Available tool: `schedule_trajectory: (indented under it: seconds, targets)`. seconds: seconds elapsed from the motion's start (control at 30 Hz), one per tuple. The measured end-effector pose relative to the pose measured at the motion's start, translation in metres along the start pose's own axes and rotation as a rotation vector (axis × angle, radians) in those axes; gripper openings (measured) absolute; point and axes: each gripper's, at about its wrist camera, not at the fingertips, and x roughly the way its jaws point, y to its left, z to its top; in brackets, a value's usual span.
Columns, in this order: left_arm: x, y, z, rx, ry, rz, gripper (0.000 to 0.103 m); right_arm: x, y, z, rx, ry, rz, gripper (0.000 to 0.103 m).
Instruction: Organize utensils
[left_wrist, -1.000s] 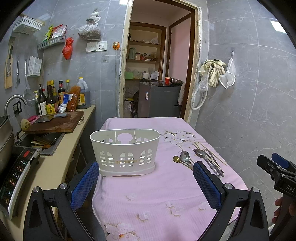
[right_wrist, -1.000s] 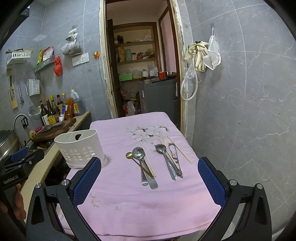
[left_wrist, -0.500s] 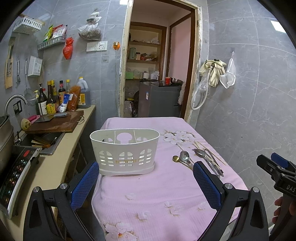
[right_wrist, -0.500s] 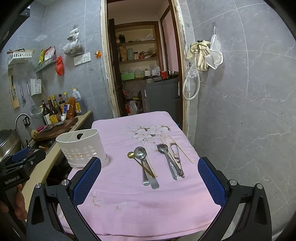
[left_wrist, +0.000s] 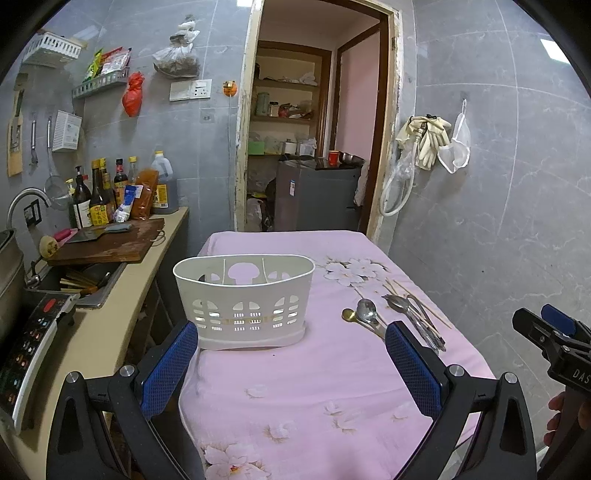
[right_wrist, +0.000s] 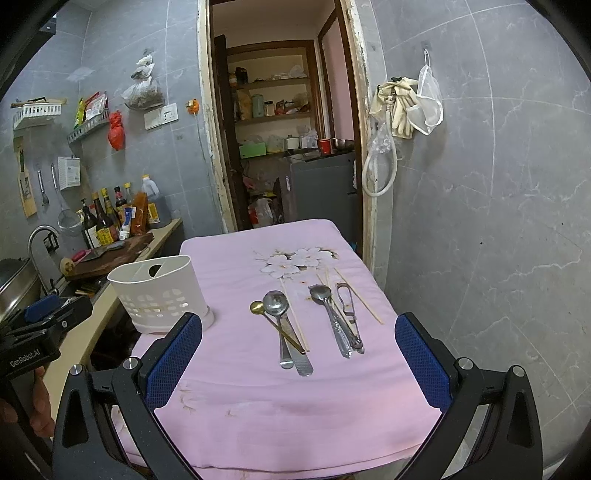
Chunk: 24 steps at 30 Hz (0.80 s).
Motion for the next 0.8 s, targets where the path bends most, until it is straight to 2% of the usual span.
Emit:
schedule_trajectory:
  seconds: [0.8]
  targets:
    - [0.024,-0.016,0.008,0.001,0.044,0.002,0.102,0.026,-0.016,0.006,0.012,0.050,0.005,0.102]
